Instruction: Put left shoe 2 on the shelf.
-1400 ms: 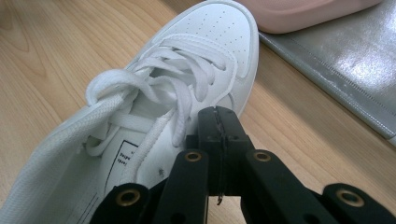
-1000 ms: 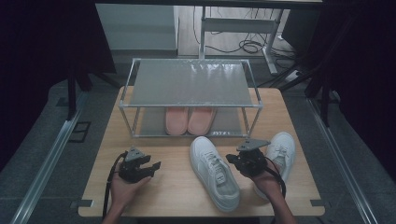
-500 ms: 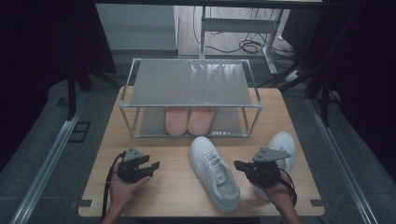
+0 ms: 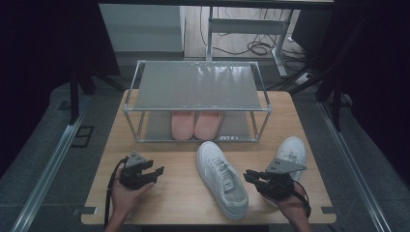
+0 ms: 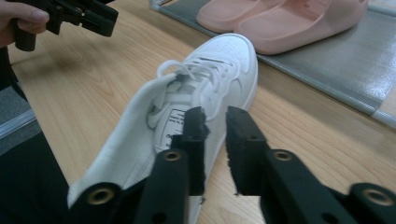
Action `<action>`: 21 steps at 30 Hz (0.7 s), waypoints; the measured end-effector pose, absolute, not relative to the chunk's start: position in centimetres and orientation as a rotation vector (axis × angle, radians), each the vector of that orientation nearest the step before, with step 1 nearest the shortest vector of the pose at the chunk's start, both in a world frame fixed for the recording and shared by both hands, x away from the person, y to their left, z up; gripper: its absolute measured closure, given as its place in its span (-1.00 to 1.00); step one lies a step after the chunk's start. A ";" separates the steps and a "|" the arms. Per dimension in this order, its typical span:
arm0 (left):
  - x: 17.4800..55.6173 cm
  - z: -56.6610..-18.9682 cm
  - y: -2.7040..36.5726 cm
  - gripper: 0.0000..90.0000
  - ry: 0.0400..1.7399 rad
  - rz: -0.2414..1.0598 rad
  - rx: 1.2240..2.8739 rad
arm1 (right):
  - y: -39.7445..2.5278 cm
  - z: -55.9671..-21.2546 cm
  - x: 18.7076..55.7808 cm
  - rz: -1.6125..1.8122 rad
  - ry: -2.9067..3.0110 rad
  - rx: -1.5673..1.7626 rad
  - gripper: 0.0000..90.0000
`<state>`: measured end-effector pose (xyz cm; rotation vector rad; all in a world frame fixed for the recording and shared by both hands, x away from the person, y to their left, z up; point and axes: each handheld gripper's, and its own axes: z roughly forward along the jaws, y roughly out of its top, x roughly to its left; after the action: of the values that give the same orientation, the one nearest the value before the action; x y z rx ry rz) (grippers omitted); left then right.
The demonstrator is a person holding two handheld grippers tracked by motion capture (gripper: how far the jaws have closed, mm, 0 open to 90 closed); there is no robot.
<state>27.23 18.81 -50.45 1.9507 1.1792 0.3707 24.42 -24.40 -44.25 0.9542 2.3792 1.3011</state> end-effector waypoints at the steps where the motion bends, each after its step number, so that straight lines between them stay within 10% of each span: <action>1: 27.2 -50.5 18.8 0.03 1.178 0.370 1.952 | -24.3 -44.2 24.3 1.303 2.376 0.952 0.62; 21: 27.2 -50.7 18.5 0.02 1.175 0.350 1.965 | -22.1 -45.3 24.2 1.254 2.387 1.013 0.31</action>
<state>27.24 18.49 -50.74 1.9650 1.1754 0.3497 24.18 -22.15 -45.30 1.0128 2.3865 1.2544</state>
